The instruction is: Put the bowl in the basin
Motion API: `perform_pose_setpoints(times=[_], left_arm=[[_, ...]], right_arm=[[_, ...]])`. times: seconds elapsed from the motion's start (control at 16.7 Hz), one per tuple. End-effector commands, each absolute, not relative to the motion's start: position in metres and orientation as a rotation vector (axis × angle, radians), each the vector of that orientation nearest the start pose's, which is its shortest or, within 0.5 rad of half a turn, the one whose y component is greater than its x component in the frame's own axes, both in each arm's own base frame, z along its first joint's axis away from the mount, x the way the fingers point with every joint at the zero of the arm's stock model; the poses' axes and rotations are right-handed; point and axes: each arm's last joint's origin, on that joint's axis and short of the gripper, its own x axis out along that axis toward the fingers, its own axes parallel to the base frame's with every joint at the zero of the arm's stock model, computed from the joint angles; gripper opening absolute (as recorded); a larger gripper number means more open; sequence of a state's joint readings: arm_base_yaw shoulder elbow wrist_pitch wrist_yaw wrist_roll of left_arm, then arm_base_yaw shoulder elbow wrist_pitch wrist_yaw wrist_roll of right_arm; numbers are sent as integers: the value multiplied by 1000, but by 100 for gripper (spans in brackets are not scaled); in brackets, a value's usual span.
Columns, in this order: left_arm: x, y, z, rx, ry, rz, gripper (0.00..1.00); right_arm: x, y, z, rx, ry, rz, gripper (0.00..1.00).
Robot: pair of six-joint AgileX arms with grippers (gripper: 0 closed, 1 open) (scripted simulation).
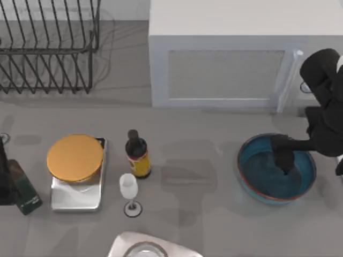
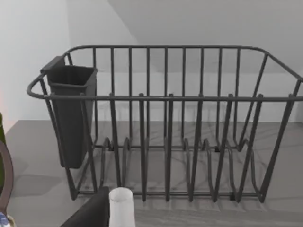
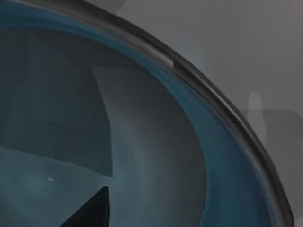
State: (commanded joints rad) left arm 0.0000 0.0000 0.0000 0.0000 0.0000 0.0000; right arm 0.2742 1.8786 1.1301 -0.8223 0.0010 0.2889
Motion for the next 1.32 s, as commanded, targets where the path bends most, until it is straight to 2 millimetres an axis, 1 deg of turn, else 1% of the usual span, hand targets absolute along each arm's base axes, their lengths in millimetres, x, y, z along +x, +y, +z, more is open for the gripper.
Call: perform_pose_setpoints(times=[0.24,1.02,1.08,1.32], left_arm=[[106,-1,160,0,0,0,100],[106,-1,160,0,0,0,100],[106,-1,160,0,0,0,100],[106,-1,160,0,0,0,100]], right_arm=[[313,90,129,8,1571,-8,100],[313,90,129,8,1571,-8,2],[313,90,129,8,1571,-8,0],[313,90,129,8,1571,-8,0]])
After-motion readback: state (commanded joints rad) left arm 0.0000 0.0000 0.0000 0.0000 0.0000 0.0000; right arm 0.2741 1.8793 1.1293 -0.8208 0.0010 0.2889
